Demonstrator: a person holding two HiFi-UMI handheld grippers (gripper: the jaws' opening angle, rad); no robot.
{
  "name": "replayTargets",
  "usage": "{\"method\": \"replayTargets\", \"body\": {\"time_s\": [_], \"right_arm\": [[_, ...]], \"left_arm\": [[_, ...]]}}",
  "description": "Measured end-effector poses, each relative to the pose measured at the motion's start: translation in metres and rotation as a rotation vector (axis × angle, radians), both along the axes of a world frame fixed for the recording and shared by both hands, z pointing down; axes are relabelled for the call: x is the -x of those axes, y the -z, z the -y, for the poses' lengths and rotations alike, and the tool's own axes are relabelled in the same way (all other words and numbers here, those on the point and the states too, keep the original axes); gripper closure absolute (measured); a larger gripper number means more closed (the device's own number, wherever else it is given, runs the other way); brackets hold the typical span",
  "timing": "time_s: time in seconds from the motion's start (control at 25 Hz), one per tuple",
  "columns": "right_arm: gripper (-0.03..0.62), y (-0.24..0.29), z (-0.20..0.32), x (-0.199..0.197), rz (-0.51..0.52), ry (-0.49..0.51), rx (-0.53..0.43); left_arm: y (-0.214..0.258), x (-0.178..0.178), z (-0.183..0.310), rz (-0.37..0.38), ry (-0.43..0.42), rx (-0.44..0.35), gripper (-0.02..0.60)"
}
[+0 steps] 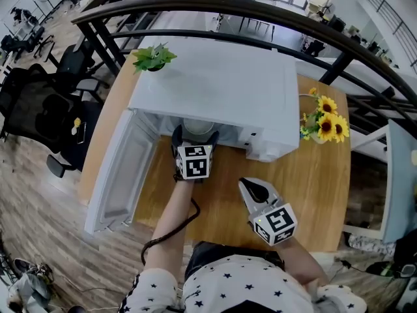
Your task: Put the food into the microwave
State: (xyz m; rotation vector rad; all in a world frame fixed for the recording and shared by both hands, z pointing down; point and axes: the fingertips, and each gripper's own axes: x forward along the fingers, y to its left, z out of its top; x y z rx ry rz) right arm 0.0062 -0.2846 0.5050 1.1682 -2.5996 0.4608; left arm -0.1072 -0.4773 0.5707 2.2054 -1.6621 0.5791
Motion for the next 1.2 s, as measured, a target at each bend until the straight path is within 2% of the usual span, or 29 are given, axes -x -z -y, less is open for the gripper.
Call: {"method": "replayTargets", "body": {"time_s": [0.2, 0.64, 0.88, 1.04, 1.2], "right_arm": [[0.589, 0.011, -0.015, 0.003, 0.004, -0.004, -0.024], [0.589, 0.028, -0.061, 0.006, 0.01, -0.015, -0.07], [0.589, 0.037, -0.08, 0.004, 0.009, -0.021, -0.105], [0.589, 0.045, -0.092, 0.004, 0.01, -0.026, -0.128], [0.589, 0.048, -0.107, 0.004, 0.009, -0.022, -0.141]], "left_arm": [[0.011, 0.006, -0.031, -0.023, 0.01, 0.015, 0.075], [0.053, -0.003, -0.111, -0.106, -0.042, -0.046, 0.081], [0.071, -0.002, -0.156, -0.118, -0.025, -0.083, 0.174], [0.08, 0.0, -0.189, -0.126, 0.0, -0.1, 0.296], [0.093, 0.0, -0.222, -0.158, 0.015, -0.121, 0.355]]}}
